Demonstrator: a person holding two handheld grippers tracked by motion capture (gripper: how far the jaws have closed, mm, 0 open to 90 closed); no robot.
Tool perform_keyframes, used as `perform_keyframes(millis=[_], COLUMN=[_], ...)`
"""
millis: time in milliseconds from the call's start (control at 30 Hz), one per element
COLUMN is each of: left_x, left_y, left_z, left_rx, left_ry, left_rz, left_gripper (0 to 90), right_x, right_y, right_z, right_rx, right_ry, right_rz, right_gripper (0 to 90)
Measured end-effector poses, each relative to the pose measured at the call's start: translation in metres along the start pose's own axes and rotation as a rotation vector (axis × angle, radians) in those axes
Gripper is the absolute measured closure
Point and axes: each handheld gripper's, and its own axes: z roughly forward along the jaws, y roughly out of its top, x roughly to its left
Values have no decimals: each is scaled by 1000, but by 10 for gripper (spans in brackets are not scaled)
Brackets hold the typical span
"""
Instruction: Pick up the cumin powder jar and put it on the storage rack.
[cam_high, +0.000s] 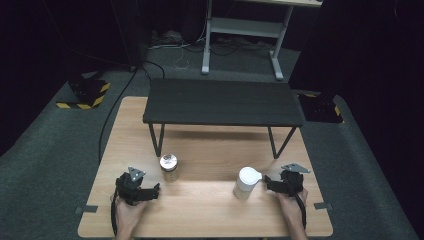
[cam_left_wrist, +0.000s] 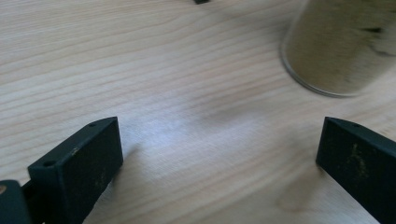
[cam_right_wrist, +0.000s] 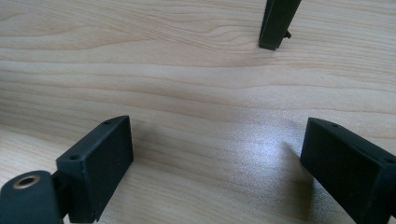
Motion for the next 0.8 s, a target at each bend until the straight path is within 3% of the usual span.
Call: perform_keyframes(millis=[433,800], left_x=[-8,-19], left_y=[-3,9], left_z=[-6,-3], left_rx=[-12,-11], left_ry=[-93,-119], left_rz=[44,84], left_gripper=[7,8], right_x=[0,1], right_y=[0,0], right_z=[0,0], right_rx=[0,0], right_ry=[-1,-1], right_rz=[-2,-1], right_gripper=[83,85])
